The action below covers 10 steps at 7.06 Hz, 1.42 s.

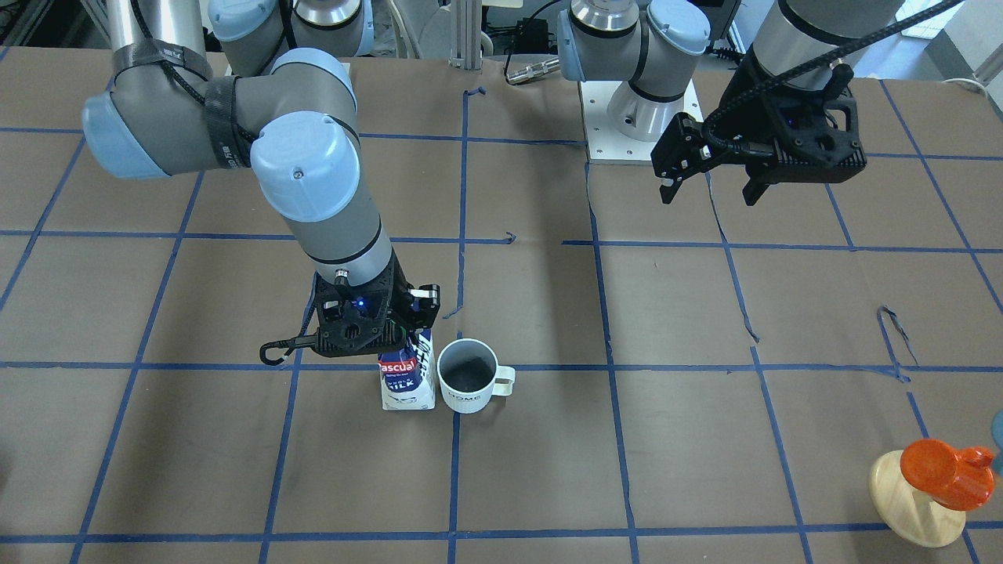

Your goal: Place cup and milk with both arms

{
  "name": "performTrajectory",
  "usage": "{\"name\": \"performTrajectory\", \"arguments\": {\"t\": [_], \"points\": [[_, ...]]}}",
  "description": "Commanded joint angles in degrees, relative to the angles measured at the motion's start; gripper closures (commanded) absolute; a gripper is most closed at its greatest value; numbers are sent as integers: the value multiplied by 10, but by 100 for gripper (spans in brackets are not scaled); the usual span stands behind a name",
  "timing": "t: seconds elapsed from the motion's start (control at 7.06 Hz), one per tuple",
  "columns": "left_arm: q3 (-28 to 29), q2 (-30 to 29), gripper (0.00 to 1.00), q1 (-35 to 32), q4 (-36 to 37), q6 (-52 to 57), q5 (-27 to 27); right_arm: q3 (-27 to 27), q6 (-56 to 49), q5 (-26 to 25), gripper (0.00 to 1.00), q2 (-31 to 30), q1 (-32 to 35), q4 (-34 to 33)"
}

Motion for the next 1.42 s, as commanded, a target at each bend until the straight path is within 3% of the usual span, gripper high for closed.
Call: {"name": "performTrajectory", "arguments": {"t": [0.0,0.14,0.42,0.71,0.85,0.99,1.28], "points": [[-1,1,0,-1,2,-2,0,-3,2,0,0,2,0,-1],[-2,1,0,0,2,-2,0,-19,18,3,0,2,0,-1],[-2,-1,0,1,2,-1,-1,-100,34,21,0,3,-15,25],[-2,-1,5,3,3,4,0,-148,3,-14,0,-26,-106,169],[-2,-2,28,4,7,4,0,-161,-79,-16,0,-32,-146,196],[-2,-1,0,4,14,1,0,-165,-88,-16,0,-64,-147,252],[-2,-1,0,4,14,-1,1,-120,-100,-15,0,-157,-141,260]]}}
